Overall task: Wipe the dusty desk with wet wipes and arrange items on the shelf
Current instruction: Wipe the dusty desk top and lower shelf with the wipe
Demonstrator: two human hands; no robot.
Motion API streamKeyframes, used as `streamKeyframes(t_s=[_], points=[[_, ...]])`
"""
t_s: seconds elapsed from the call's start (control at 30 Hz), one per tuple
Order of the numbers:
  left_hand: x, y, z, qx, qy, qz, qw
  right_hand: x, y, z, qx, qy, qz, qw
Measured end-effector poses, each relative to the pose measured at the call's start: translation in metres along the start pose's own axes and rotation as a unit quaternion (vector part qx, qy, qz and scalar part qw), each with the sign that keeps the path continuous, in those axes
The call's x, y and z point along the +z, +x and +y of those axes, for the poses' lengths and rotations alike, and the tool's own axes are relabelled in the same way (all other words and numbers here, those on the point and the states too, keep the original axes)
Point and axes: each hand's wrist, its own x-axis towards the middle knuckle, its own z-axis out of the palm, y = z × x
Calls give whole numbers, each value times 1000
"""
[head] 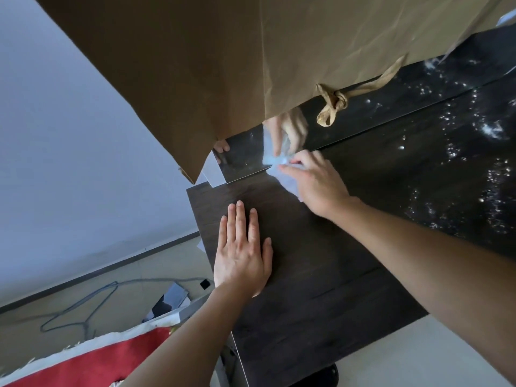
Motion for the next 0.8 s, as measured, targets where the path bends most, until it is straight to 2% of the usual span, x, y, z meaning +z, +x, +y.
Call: streamKeyframes(t_s=[0.1, 0.13, 0.17, 0.27, 0.33, 0.37, 0.47, 0.53, 0.57, 0.63, 0.7, 0.73, 0.77, 0.8], points=[[1, -1, 0, -2, 2, 6, 1000, -7, -15, 31, 165, -34, 20, 985], [1, -1, -1, -2, 1, 7, 1000, -7, -20, 25, 187, -49, 27, 981], [1, -1, -1, -2, 0, 9, 1000, -2, -26, 15, 161, -50, 32, 985], [2, -2, -1, -7, -8, 2, 1000, 16, -57, -10, -23, 10, -5, 1000], [1, -2, 0, -9, -4, -7, 1000, 17, -77, 11, -35, 11, -29, 999], [0, -1, 1, -9, 1, -9, 1000, 11, -82, 34, 3, -2, -20, 1000], [-4, 0, 8, -22, 3, -7, 1000, -16, -91, 98, 199, -24, -32, 979], [-6, 2, 21, -37, -25, 5, 999, -25, -93, 103, 255, -10, -39, 966], [-7, 4, 31, -37, -44, 7, 998, -23, -93, 94, 225, -1, -36, 974], [-6, 11, 52, -40, -80, 14, 996, -15, -100, 67, 70, 24, -42, 996], [-5, 22, 72, -65, -105, 29, 992, -14, -104, 61, -81, 28, -72, 994], [-4, 27, 81, -79, -112, 33, 990, -19, -97, 75, -103, 35, -68, 992], [-3, 32, 89, -92, -117, 30, 988, -24, -87, 97, -78, 40, -57, 995], [-1, 37, 97, -105, -121, 25, 987, -28, -77, 125, -16, 42, -45, 998]])
